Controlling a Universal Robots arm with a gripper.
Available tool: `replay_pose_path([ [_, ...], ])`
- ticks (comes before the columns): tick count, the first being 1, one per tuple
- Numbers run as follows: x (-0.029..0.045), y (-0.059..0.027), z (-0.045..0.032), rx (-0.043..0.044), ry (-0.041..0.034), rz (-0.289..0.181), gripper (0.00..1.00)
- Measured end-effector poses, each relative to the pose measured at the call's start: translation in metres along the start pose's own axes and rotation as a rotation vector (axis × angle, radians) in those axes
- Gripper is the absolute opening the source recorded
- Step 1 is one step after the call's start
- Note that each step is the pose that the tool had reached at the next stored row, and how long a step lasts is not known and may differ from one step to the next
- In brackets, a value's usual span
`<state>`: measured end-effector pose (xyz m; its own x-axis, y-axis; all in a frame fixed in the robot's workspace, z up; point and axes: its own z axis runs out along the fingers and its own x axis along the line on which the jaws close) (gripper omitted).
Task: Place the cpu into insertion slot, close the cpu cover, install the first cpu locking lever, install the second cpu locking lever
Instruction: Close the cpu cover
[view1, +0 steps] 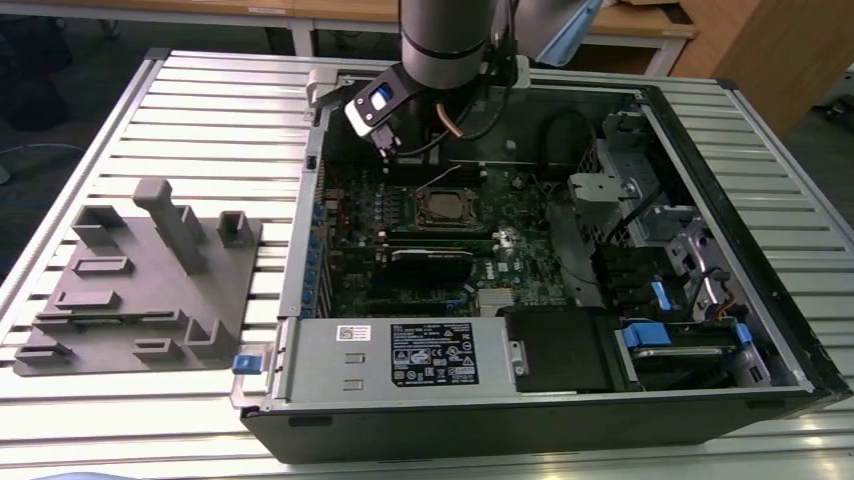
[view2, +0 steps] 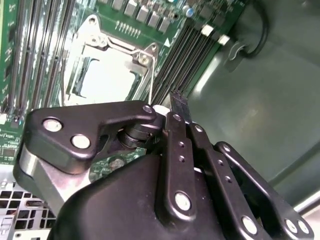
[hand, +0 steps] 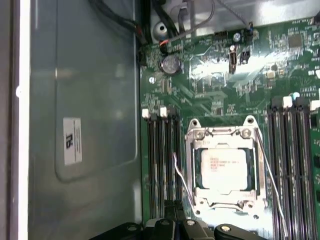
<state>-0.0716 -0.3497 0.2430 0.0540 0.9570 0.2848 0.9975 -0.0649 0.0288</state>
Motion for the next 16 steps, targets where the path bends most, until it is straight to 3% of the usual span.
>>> replay_pose_path([
  [4, 0.0002, 0.0032, 0.0002, -0.0031, -0.0138, 0.004, 0.11],
  [8, 0.0004, 0.0036, 0.0007, -0.0125, -0.0424, 0.004, 0.11],
  [13, -0.0002, 0.0034, 0.0037, -0.0225, -0.0549, 0.002, 0.11],
  [16, 0.0, 0.0033, 0.0056, -0.0319, -0.0704, 0.0, 0.11],
])
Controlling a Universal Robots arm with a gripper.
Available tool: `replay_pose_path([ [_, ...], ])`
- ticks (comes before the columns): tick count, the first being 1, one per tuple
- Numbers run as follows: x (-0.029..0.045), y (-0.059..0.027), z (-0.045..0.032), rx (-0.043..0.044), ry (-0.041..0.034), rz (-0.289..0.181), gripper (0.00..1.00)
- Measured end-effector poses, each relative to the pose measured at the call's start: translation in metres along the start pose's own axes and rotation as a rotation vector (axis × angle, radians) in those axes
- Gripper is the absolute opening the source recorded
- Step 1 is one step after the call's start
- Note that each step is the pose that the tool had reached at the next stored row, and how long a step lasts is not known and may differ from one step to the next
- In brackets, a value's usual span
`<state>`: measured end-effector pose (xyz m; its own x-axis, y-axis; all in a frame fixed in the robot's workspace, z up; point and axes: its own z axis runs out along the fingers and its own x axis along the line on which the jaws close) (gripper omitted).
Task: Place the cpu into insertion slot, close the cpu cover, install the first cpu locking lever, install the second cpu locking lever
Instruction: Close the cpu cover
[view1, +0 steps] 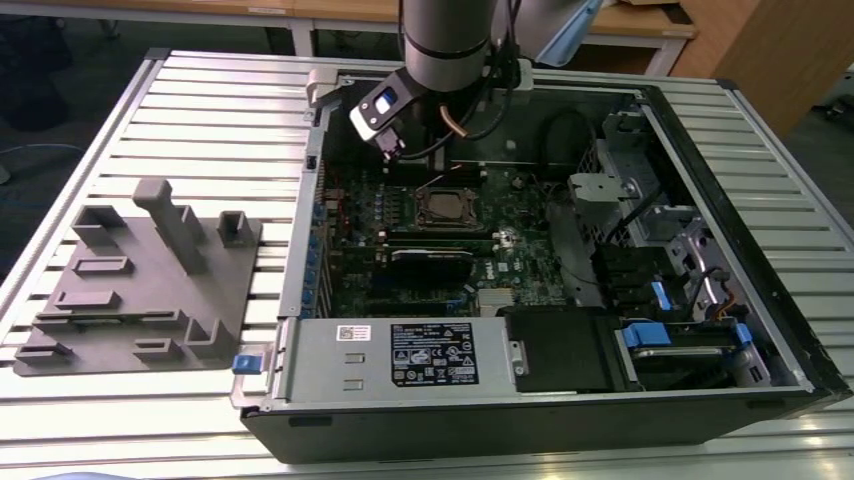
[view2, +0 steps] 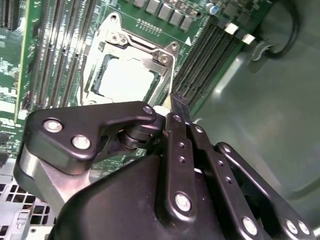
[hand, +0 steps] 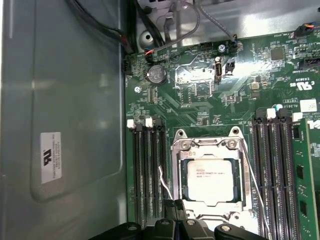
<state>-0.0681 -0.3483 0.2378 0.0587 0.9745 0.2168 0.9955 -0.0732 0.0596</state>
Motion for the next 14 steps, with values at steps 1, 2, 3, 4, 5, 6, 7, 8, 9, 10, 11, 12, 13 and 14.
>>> replay_pose_path([
  [1, 0.0003, 0.0, 0.0004, -0.0039, -0.0076, 0.0, 0.11],
  [2, 0.0005, 0.0, 0.0005, -0.006, -0.0105, 0.0, 0.11],
  [3, 0.0006, 0.0, 0.0006, -0.0064, -0.0106, 0.0, 0.11],
  [4, 0.0006, 0.0, 0.0006, -0.0064, -0.0107, 0.0, 0.11],
  [5, 0.0006, 0.0, 0.0006, -0.0064, -0.0107, 0.0, 0.11],
  [6, 0.0006, -0.0001, 0.0006, -0.0064, -0.0108, 0.0, 0.11],
  [7, 0.0006, -0.0001, 0.0006, -0.0065, -0.0108, 0.0, 0.11],
  [8, 0.0006, -0.0001, 0.0006, -0.0065, -0.0108, 0.0, 0.11],
  [9, 0.0006, -0.0001, 0.0006, -0.0065, -0.0108, 0.0, 0.11],
  [10, 0.0006, -0.0001, 0.0006, -0.0066, -0.0108, 0.0, 0.11],
  [11, 0.0009, -0.0001, 0.0006, -0.0067, -0.0114, 0.0, 0.11],
  [12, 0.0012, -0.0001, 0.0007, -0.007, -0.0128, 0.0, 0.11],
  [13, 0.0016, -0.0002, 0.0008, -0.0074, -0.0148, 0.0, 0.11],
  [14, 0.0021, -0.0002, 0.001, -0.0079, -0.0167, -0.001, 0.11],
])
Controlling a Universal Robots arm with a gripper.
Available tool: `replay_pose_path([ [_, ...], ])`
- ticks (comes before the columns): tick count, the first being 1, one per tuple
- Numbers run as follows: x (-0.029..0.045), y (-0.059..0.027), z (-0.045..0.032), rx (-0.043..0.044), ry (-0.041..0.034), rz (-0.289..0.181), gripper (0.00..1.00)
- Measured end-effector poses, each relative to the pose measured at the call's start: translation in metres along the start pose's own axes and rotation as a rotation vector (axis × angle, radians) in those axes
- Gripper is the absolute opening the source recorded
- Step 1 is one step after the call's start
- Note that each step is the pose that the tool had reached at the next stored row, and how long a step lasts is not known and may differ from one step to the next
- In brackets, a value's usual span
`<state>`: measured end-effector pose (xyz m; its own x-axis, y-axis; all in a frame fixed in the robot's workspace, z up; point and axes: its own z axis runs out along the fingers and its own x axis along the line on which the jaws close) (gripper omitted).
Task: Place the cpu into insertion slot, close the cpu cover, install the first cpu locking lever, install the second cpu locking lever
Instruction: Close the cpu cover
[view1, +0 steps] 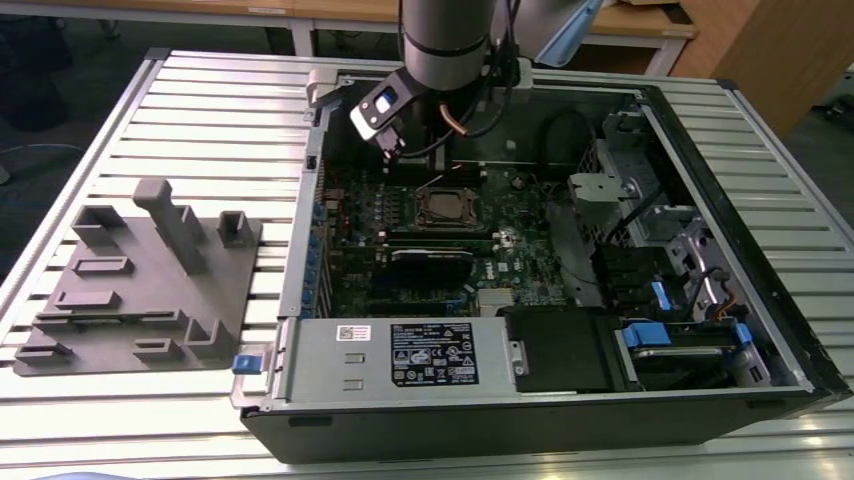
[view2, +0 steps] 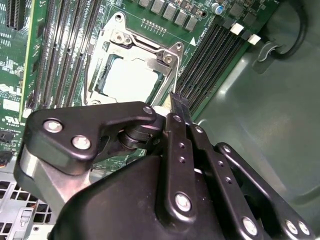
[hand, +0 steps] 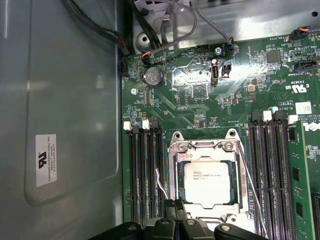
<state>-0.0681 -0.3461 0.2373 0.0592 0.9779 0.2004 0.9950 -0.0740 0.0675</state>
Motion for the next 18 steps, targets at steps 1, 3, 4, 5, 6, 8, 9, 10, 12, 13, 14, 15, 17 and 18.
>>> replay_pose_path([
  [1, 0.0005, -0.0001, 0.0001, -0.0008, -0.0017, 0.0, 0.11],
  [3, 0.0008, -0.0002, 0.0002, -0.0011, -0.0025, -0.001, 0.11],
  [4, 0.0011, -0.0002, 0.0002, -0.0012, -0.0026, 0.0, 0.11],
  [5, 0.0014, -0.0003, 0.0003, -0.0012, -0.0026, 0.0, 0.11],
  [6, 0.0014, -0.0002, 0.0003, -0.0012, -0.0025, 0.0, 0.11],
  [8, 0.0014, -0.0002, 0.0003, -0.0015, -0.0027, 0.001, 0.11],
  [9, 0.0014, -0.0002, 0.0003, -0.0017, -0.0027, 0.002, 0.11],
  [10, 0.0014, -0.0002, 0.0003, -0.0019, -0.0028, 0.003, 0.11],
  [12, 0.0014, -0.0002, 0.0003, -0.002, -0.0028, 0.004, 0.11],
  [13, 0.0014, -0.0002, 0.0003, -0.002, -0.0029, 0.004, 0.11],
  [14, 0.0014, -0.0002, 0.0003, -0.002, -0.0029, 0.004, 0.11],
  [15, 0.0014, -0.0002, 0.0003, -0.002, -0.0029, 0.004, 0.11],
  [17, 0.002, -0.0003, 0.0004, -0.0021, -0.0029, 0.004, 0.11],
  [18, 0.0025, -0.0004, 0.0005, -0.0021, -0.0029, 0.004, 0.11],
])
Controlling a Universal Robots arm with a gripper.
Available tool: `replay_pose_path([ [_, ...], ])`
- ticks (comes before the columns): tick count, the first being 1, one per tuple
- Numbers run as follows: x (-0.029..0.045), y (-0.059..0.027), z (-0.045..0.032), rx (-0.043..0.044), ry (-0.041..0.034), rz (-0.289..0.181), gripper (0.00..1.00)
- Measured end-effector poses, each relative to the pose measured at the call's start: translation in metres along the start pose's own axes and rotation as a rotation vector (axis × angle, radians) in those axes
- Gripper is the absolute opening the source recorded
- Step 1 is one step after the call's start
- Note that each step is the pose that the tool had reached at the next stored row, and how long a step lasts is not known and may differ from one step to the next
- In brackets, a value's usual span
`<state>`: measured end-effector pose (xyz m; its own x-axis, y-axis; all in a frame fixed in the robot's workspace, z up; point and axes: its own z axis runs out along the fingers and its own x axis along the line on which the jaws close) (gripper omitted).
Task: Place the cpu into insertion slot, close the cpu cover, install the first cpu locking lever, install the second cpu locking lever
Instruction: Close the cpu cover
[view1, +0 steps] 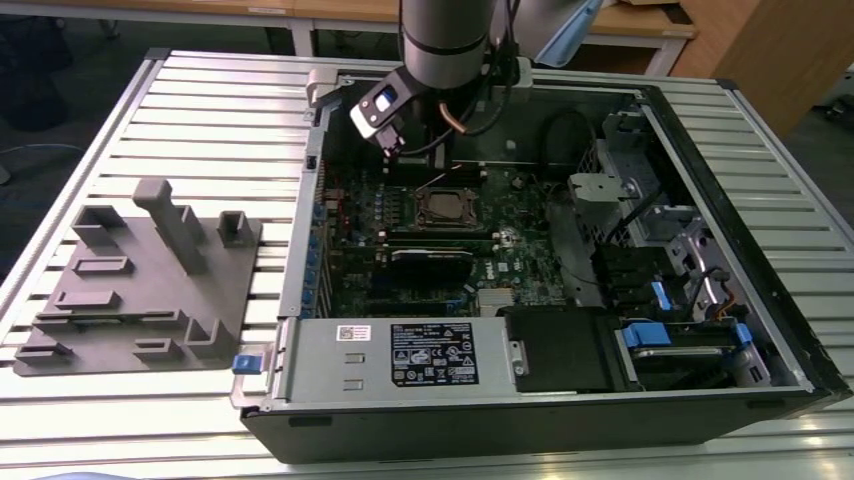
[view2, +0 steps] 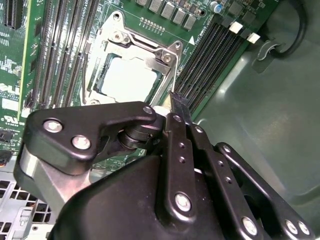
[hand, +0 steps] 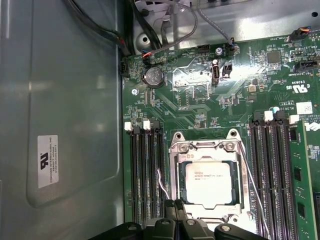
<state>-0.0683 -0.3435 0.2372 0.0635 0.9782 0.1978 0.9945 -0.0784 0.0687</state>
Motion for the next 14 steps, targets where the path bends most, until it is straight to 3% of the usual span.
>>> replay_pose_path([
  [7, 0.0056, -0.0004, 0.0011, -0.0001, -0.0007, 0.0, 0.11],
  [12, 0.0095, -0.0008, 0.0029, -0.0132, -0.0256, -0.004, 0.11],
  [14, 0.0104, -0.0009, 0.0037, -0.018, -0.0304, -0.005, 0.11],
])
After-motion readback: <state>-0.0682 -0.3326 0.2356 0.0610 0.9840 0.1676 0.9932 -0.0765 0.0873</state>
